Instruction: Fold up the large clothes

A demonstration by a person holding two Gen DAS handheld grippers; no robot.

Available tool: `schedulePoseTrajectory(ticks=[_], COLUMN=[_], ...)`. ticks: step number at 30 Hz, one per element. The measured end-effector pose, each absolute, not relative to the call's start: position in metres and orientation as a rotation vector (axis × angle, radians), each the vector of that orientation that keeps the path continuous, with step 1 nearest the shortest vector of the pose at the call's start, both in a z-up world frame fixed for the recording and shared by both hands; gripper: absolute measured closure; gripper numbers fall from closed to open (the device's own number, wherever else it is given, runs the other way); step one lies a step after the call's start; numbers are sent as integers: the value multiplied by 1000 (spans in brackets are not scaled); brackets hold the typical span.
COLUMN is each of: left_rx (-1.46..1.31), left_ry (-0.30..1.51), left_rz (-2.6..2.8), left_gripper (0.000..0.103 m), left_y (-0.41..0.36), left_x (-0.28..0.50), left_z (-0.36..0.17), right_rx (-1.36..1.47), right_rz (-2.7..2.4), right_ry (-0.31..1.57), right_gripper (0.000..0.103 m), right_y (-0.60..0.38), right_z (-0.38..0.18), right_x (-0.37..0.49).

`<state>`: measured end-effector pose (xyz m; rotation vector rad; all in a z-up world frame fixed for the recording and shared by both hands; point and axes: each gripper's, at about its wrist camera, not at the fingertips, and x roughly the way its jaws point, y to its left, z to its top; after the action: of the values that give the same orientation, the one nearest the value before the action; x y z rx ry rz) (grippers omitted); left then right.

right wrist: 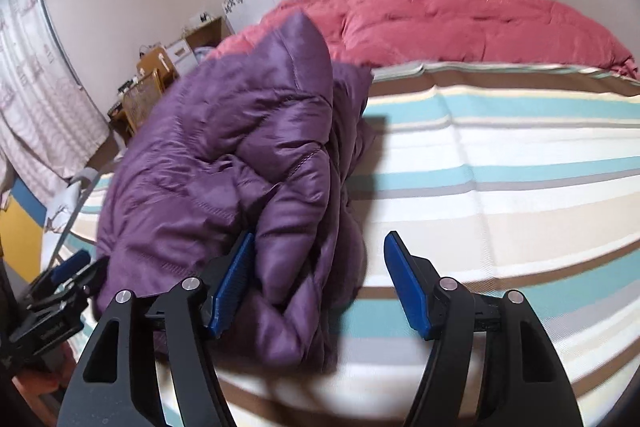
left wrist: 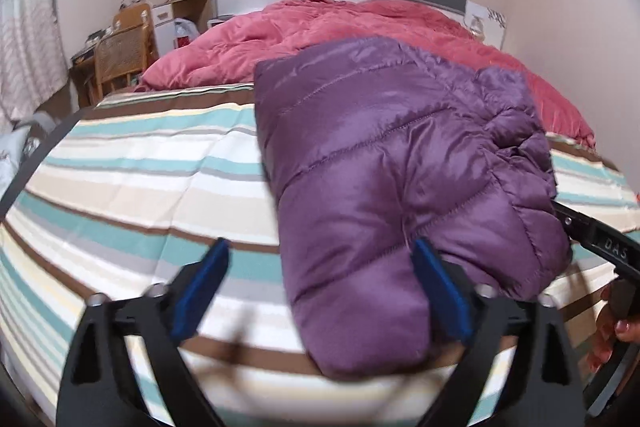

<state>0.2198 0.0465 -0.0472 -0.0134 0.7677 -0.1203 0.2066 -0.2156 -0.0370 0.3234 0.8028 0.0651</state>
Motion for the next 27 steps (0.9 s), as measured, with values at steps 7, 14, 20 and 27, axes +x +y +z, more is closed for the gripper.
schedulePoseTrajectory(ticks=[7,14,20,27], left_rx=[-20,36,-4,-31], left_ry=[761,737,713,705], left_rz=[-108,-74,-83,-23], left_gripper=[2,2,2,2], left_y=[41,35,47,64], left_x=[179,141,109,85], left_z=[-37,-22,-12,-10], right_rx=[264,192,129,107], right_rz=[97,107,75,59], right_ry=[741,681,639,631], right_gripper=[12,6,3,3], right_y=[-202,-187,-177,-170], right_z=[-10,9,17,17], right_x=[160,123,89,69])
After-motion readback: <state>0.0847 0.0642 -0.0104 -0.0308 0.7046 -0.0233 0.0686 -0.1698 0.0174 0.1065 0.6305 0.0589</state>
